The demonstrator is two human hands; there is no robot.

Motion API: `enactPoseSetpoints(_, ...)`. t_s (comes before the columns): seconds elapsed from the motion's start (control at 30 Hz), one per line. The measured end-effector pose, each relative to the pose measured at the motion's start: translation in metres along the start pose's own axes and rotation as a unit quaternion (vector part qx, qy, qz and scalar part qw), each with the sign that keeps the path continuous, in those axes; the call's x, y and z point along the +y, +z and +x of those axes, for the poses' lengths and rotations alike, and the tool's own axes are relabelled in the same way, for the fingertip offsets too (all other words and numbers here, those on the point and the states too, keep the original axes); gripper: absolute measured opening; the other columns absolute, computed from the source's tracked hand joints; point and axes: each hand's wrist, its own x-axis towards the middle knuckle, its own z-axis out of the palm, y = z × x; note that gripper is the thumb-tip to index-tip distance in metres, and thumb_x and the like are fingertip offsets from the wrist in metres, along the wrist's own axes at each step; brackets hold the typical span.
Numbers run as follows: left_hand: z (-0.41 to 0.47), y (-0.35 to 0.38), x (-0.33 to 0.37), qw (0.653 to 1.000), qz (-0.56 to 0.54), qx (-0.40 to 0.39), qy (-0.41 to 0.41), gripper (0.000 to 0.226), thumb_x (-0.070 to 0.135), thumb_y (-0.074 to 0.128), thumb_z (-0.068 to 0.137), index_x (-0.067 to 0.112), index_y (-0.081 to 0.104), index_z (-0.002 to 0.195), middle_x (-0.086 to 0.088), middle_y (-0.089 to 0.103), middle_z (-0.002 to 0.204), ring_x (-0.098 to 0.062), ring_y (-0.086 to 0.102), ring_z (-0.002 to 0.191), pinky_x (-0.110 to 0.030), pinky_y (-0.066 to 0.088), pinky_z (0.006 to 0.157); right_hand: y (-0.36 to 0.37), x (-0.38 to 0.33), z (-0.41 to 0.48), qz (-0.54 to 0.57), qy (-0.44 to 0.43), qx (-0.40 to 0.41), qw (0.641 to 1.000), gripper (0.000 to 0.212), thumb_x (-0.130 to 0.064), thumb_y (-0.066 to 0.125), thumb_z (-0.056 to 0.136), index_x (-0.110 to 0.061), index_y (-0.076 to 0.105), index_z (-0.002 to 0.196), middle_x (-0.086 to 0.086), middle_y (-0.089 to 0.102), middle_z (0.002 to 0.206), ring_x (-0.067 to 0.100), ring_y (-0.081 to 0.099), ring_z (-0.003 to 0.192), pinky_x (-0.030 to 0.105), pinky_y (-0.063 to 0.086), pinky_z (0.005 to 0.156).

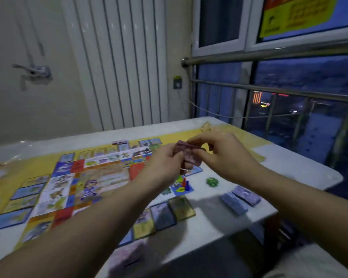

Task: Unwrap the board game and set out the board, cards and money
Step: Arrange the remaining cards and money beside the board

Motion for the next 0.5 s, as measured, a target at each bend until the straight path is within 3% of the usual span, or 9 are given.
enactPoseSetpoints(0.1, 0.018, 0.046, 0.003, 1.0, -0.009, -0.02, 0.017, 0.028, 0.001, 0.035, 0.099, 0.01, 0.061, 0.092, -0.003, 0.065, 0.078, 0.0, 0.058, 0.056, -0.012, 0.047, 0.055, -0.026, 0.03, -0.023, -0.018, 0.03, 0.013, 0.999, 0.026, -0.007, 0.063, 0.086, -0.014, 0.072, 0.11, -0.003, 0.071, 0.094, -0.016, 0.048, 0.072, 0.003, 0.035, 0.067)
enactPoseSetpoints(0.2, 0.031, 0.087, 0.005, 0.998, -0.006, -0.056, 0.03, 0.024, 0.004, 0.04, 0.098, 0.01, 0.063, 0.097, -0.004, 0.067, 0.081, -0.001, 0.061, 0.058, -0.019, 0.05, 0.062, -0.055, 0.058, -0.042, 0.005, 0.116, 0.016, 0.993, 0.025, -0.011, 0.063, 0.088, -0.017, 0.071, 0.11, -0.013, 0.068, 0.085, -0.012, 0.055, 0.069, 0.008, 0.042, 0.064)
enactPoseSetpoints(0.3, 0.042, 0.11, -0.003, 0.983, 0.153, -0.053, 0.088, 0.025, 0.013, 0.047, 0.096, 0.013, 0.058, 0.118, -0.002, 0.068, 0.094, -0.009, 0.066, 0.076, -0.027, 0.048, 0.069, -0.067, 0.097, -0.061, 0.015, 0.216, 0.023, 0.976, 0.022, -0.014, 0.064, 0.088, -0.02, 0.071, 0.108, -0.005, 0.071, 0.081, 0.0, 0.061, 0.069, 0.01, 0.046, 0.057)
enactPoseSetpoints(0.37, 0.047, 0.114, -0.017, 0.941, 0.308, -0.058, 0.127, 0.031, 0.017, 0.048, 0.096, 0.019, 0.054, 0.126, 0.002, 0.066, 0.105, -0.014, 0.062, 0.091, -0.025, 0.041, 0.072, -0.061, 0.124, -0.076, 0.013, 0.275, 0.023, 0.961, 0.021, -0.014, 0.065, 0.086, -0.018, 0.071, 0.106, -0.002, 0.071, 0.074, -0.003, 0.059, 0.061, 0.008, 0.04, 0.052)
enactPoseSetpoints(0.43, 0.049, 0.115, -0.031, 0.914, 0.379, -0.085, 0.121, 0.03, 0.018, 0.047, 0.096, 0.022, 0.057, 0.124, 0.004, 0.064, 0.113, -0.014, 0.06, 0.097, -0.022, 0.041, 0.077, -0.048, 0.143, -0.089, 0.019, 0.327, 0.017, 0.945, 0.02, -0.012, 0.066, 0.081, -0.02, 0.071, 0.099, -0.005, 0.069, 0.069, -0.004, 0.058, 0.059, 0.008, 0.039, 0.053)
enactPoseSetpoints(0.5, 0.049, 0.118, -0.039, 0.901, 0.408, -0.096, 0.114, 0.027, 0.018, 0.047, 0.096, 0.024, 0.062, 0.118, 0.007, 0.066, 0.115, -0.011, 0.06, 0.098, -0.022, 0.044, 0.079, -0.034, 0.153, -0.098, 0.026, 0.366, 0.01, 0.93, 0.018, -0.013, 0.067, 0.079, -0.027, 0.069, 0.09, -0.01, 0.066, 0.071, 0.003, 0.061, 0.069, 0.02, 0.046, 0.064)
